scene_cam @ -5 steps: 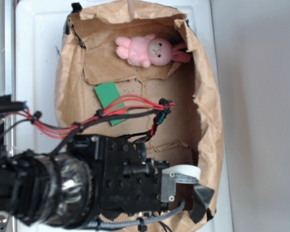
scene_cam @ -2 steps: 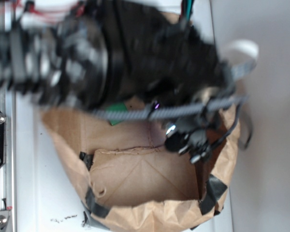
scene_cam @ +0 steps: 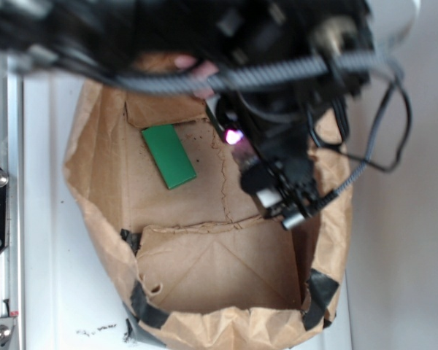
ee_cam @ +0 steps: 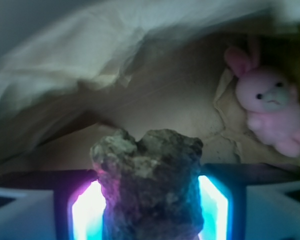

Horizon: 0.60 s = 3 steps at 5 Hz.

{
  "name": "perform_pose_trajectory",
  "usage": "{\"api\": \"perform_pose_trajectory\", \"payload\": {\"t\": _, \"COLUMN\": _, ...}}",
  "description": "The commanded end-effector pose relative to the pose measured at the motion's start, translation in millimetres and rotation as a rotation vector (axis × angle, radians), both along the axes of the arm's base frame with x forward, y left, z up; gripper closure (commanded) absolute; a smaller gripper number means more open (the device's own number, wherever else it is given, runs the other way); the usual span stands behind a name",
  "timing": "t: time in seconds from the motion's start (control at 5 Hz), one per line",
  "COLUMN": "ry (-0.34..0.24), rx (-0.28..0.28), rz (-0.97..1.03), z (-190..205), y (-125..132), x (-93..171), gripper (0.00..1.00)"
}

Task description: Grab the rock.

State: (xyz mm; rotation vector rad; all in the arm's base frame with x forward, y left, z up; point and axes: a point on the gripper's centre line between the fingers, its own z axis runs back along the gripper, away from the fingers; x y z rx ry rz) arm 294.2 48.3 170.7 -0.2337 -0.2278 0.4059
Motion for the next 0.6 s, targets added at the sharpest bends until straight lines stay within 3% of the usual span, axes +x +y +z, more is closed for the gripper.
{"api": "perform_pose_trajectory", "payload": {"t": 0.0, "ry": -0.215, "rx": 0.088, "rz": -0.061, "z": 45.8, "y": -5.2, "x": -43.6, "gripper": 1.0}}
{"api": "perform_pose_trajectory", "payload": {"t": 0.2, "ry": -0.227, "rx": 0.176, "rz": -0.054, "z": 42.9, "y": -16.9, "x": -44.2, "gripper": 1.0}}
{"api": "perform_pose_trajectory", "payload": {"t": 0.4, "ry": -0.241, "rx": 0.216, "rz": -0.058, "z": 36.2, "y": -23.0, "x": -45.9, "gripper": 1.0}}
